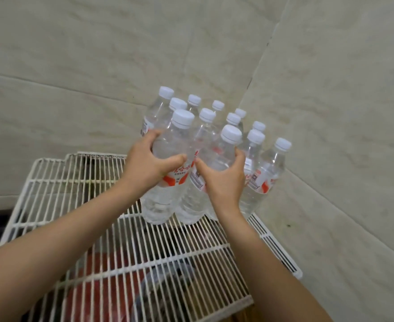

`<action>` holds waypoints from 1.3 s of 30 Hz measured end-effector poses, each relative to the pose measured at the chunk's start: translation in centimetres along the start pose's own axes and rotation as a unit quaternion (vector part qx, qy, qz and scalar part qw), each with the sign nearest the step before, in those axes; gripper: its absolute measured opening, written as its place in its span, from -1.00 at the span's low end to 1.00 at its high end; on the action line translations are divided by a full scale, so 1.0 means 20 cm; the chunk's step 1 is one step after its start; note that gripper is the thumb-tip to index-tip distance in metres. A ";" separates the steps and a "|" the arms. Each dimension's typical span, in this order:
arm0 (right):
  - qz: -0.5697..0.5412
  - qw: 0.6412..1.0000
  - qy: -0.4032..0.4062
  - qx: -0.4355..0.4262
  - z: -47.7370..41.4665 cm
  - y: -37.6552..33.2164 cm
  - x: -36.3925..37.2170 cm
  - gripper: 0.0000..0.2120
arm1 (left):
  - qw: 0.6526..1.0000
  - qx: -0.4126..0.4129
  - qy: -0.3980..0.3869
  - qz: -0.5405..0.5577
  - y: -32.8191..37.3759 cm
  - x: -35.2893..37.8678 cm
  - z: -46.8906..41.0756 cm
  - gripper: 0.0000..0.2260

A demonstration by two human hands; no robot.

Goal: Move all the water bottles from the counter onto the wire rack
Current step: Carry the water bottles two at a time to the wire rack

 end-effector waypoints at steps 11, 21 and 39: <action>0.044 0.992 -0.103 -0.056 0.08 -0.01 0.03 -0.32 | 0.990 0.037 0.020 -0.134 -0.02 0.02 0.05 -0.35; 0.084 0.971 -0.219 -0.055 0.50 0.05 -0.09 -0.36 | 0.988 -0.030 0.055 -0.143 -0.02 -0.01 0.32 -0.35; 0.022 0.912 -0.323 -0.252 1.59 -0.39 0.10 -0.58 | 0.875 -0.166 0.357 -0.282 -0.04 -1.17 1.75 -0.63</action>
Point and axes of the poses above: each hand's wrist, its own z-axis away from the middle knuckle, its own x-axis out of the palm, y = z × x, the point moved 10 cm from there along -z, towards the middle knuckle, and after that the axes turned 7 degrees about -x, right-handed, at the moved point
